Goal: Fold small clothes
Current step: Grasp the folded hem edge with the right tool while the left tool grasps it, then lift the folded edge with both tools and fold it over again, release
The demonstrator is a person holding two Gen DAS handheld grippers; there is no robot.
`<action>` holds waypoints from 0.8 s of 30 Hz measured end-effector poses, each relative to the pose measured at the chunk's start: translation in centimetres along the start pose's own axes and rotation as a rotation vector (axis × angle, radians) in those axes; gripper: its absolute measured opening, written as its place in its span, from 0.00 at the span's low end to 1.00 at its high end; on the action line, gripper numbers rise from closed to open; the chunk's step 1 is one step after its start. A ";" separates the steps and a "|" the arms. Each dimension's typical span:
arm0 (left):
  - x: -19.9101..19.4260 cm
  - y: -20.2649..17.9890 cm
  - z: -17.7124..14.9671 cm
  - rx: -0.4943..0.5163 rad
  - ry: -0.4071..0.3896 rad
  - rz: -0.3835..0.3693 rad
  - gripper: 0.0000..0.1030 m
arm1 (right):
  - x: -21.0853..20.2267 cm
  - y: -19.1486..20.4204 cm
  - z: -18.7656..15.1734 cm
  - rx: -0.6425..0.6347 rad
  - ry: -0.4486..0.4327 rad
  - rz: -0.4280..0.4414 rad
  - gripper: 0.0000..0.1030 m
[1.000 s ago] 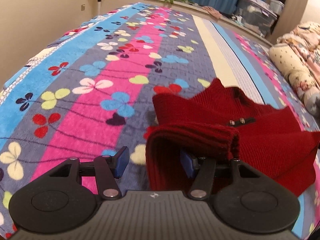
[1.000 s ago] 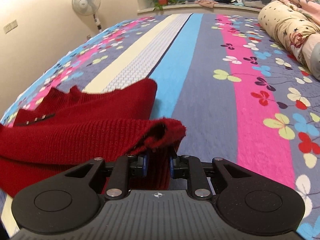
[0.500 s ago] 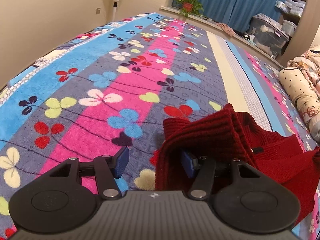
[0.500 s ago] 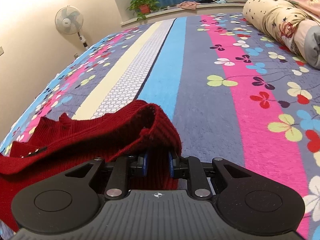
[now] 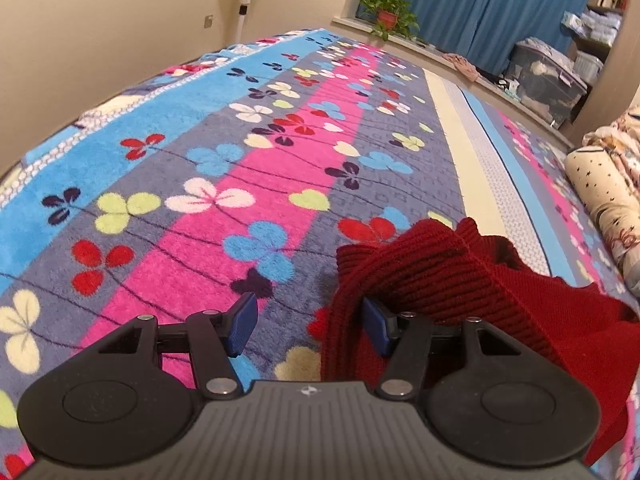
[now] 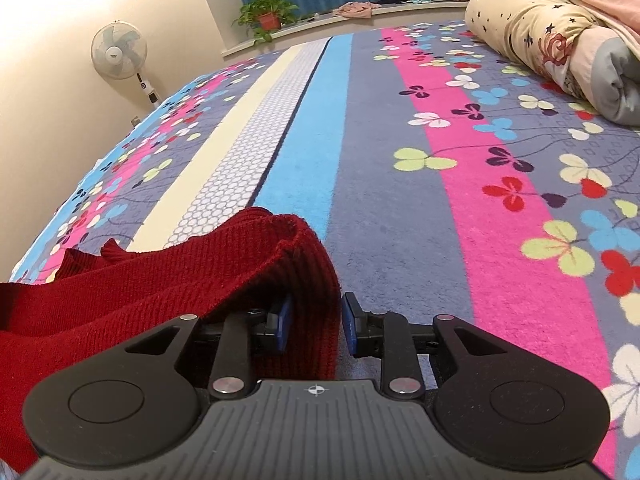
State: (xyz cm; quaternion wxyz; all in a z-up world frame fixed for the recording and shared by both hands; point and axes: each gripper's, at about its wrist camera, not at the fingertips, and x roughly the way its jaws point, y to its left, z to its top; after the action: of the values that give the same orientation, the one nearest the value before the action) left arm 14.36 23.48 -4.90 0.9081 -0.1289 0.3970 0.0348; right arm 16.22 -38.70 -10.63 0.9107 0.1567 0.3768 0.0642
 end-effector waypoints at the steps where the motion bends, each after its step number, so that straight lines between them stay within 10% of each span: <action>1: 0.1 0.0 0.0 -0.003 0.006 -0.008 0.61 | 0.1 0.0 0.0 0.002 0.001 0.000 0.27; 16: 2.2 -2.2 0.1 0.082 0.010 -0.106 0.74 | 1.0 0.3 0.9 0.030 -0.022 0.114 0.34; 17: 2.4 -2.4 0.2 0.092 0.007 -0.110 0.69 | 1.1 0.3 0.8 0.033 -0.020 0.114 0.34; 19: 2.6 -2.5 0.5 0.110 0.008 -0.168 0.11 | 1.5 0.4 0.9 0.033 -0.019 0.115 0.34; 24: 2.5 0.8 1.5 -0.127 -0.045 -0.112 0.12 | 1.8 0.2 1.2 0.061 -0.043 0.100 0.34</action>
State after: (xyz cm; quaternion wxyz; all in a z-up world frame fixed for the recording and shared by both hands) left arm 16.96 24.51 -5.91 0.9072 -0.2076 0.3656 0.0117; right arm 18.35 -38.42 -10.97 0.9090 0.2041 0.3508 0.0946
